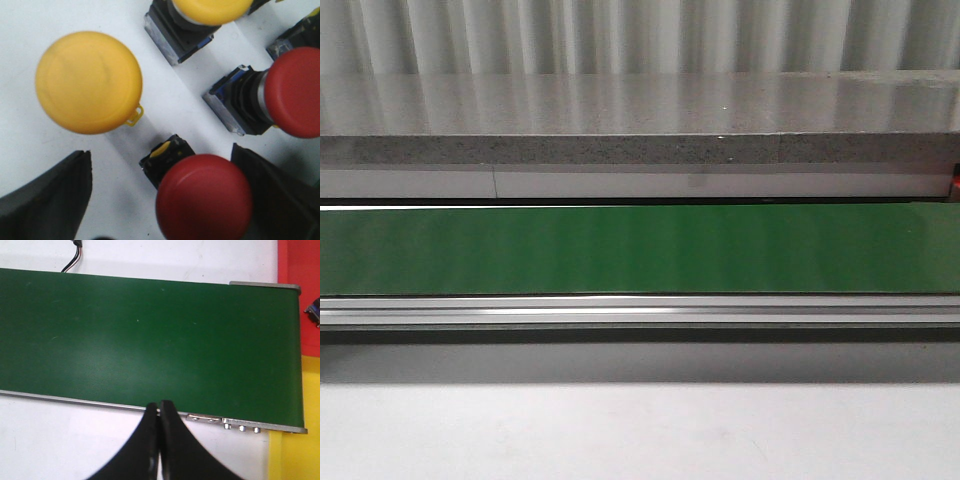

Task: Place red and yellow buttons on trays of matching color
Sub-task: 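Grasp the red push-button with the left gripper and carry it over the belt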

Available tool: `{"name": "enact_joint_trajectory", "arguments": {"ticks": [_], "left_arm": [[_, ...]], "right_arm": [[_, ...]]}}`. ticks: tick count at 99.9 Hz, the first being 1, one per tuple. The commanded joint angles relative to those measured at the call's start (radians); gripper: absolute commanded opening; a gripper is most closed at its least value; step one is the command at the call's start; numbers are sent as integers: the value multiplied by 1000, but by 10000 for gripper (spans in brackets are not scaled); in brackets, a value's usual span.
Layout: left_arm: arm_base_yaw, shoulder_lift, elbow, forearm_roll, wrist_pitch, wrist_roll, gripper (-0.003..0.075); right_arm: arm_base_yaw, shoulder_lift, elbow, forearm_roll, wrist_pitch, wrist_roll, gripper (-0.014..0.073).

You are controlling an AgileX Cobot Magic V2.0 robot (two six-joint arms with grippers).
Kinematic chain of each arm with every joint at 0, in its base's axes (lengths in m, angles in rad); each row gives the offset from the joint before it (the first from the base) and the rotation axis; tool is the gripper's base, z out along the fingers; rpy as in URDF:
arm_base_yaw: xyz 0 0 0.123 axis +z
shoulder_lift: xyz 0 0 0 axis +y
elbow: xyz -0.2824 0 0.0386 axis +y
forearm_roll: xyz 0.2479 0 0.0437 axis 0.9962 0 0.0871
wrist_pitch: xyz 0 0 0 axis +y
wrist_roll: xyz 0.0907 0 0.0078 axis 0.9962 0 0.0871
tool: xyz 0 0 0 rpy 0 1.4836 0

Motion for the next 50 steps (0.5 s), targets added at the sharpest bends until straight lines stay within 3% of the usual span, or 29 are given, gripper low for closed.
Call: {"name": "enact_joint_trajectory", "arguments": {"ticks": [1, 30, 50], "left_arm": [[-2, -33, -27, -9, -41, 3, 481], [-21, -83, -29, -17, -40, 6, 0], [-67, -158, -29, -13, -23, 35, -20]], "right_arm": [[1, -14, -26, 11, -43, -9, -67], [1, -14, -26, 11, -43, -9, -67], [1, -14, -26, 11, -43, -9, -67]]}}
